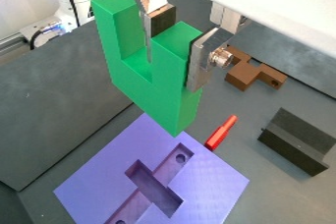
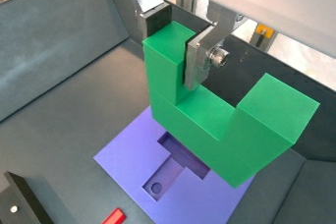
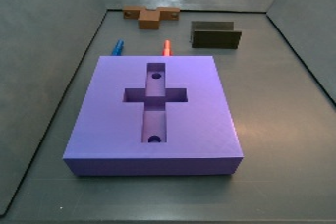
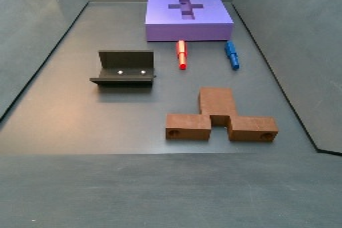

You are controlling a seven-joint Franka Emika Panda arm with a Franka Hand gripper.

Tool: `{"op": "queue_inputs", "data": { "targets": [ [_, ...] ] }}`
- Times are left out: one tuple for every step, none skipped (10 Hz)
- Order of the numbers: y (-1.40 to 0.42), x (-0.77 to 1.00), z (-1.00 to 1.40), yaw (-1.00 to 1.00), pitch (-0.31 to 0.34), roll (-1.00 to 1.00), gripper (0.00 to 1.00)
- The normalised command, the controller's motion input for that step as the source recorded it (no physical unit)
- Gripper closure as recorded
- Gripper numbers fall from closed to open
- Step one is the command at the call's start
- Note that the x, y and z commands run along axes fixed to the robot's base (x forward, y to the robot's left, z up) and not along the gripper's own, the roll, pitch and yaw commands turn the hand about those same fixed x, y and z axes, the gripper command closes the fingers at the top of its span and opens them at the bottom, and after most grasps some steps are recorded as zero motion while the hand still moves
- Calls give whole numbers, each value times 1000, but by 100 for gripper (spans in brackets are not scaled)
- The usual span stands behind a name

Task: Pick up the green object. Move up. Move to above the board. Insert the green object.
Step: Insert the green object.

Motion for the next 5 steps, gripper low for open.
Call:
{"op": "queue_inputs", "data": {
  "targets": [
    [0,0,-811,106,-209,13,100],
    [0,3,-811,117,-191,87,100],
    [0,0,-811,103,-146,161,100],
    [-34,0,-849,103,-154,136,100],
    [-31,0,-834,117,-167,127,100]
  ]
}}
